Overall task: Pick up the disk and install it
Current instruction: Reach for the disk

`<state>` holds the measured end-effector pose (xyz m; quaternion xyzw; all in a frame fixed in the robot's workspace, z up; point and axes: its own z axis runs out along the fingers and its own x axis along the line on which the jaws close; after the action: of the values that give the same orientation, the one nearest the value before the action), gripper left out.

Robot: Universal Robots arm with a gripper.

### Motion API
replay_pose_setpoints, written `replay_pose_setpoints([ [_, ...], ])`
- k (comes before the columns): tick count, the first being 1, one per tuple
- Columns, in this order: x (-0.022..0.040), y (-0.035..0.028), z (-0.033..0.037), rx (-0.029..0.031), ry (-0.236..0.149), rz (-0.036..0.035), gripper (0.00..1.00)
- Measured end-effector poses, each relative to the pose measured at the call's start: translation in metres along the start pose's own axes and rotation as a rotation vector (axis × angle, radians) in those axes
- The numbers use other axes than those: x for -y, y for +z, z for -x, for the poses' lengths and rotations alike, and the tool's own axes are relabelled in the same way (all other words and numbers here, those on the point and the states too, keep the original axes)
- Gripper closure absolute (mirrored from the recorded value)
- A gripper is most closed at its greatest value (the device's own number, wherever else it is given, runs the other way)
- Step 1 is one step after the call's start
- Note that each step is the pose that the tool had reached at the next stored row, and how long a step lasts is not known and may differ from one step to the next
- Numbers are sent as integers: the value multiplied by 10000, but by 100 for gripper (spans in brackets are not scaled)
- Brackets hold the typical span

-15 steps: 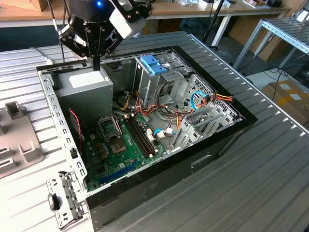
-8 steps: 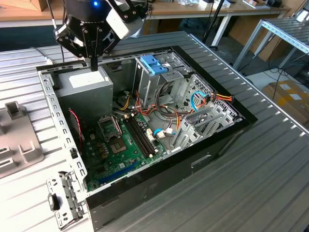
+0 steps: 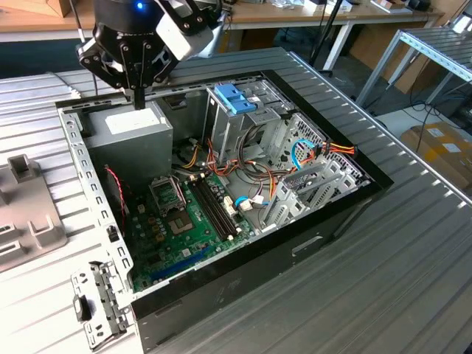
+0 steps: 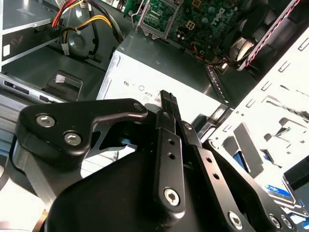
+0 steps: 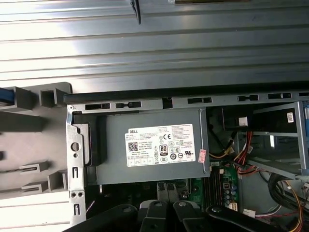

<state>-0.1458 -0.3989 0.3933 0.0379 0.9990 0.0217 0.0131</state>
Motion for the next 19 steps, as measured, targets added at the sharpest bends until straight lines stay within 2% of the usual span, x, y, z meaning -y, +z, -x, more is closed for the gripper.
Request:
replay_pose_setpoints([
  [7, 6, -2, -80, 0, 0, 0, 89],
  [19, 13, -5, -169, 0, 0, 0, 89],
])
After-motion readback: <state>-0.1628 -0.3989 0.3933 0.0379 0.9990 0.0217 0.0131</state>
